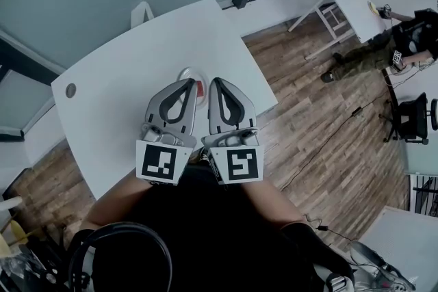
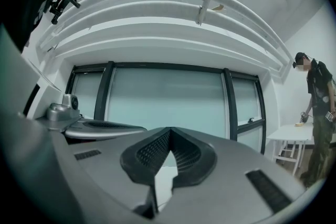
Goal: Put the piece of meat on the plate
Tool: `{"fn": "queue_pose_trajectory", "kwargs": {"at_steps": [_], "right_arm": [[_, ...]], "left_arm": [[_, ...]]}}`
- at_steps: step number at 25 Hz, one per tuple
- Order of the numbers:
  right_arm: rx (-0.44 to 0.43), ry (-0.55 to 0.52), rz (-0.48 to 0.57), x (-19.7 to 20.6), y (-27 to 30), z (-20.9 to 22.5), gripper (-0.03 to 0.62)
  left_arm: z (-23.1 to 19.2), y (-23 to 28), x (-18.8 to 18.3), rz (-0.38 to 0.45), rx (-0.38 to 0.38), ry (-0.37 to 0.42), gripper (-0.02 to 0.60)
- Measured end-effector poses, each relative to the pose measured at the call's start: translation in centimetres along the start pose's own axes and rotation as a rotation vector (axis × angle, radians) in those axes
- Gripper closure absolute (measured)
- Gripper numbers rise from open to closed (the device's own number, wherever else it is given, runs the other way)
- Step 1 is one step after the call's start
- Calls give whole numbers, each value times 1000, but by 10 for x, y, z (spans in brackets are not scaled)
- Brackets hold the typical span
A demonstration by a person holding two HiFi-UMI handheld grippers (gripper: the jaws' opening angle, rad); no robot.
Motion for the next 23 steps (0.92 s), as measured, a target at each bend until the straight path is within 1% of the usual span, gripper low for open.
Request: {"fn": "queue_pose_trajectory", "kwargs": {"at_steps": [3, 7, 14, 16, 19, 23], "right_arm": [[8, 4, 7, -1, -3, 3, 591], [14, 1, -51, 6, -11, 3, 591], [28, -11, 3, -3, -9, 2, 591], [33, -11, 0, -1, -9, 3, 591], [46, -11, -31, 2, -11, 5, 591], [41, -13, -15, -1, -11, 1, 591]], "left_arm": [[2, -1, 0, 0, 1, -1, 583], [4, -3, 0, -1, 3, -2, 583], [4, -3, 0, -3, 24, -7, 583], [4, -2, 0, -5, 28, -12, 583], [5, -2, 1, -4, 28, -12, 582], [5, -6, 2, -11, 29, -11, 583]]}}
Point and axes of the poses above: the fingertips, and each gripper's own axes: y forward along the fingers, z to its right, x out of its underside, the point moved 4 cm from there along -y, backward along the fingers, and after that the axes turned 2 degrees about -y, right-handed, at the moved point
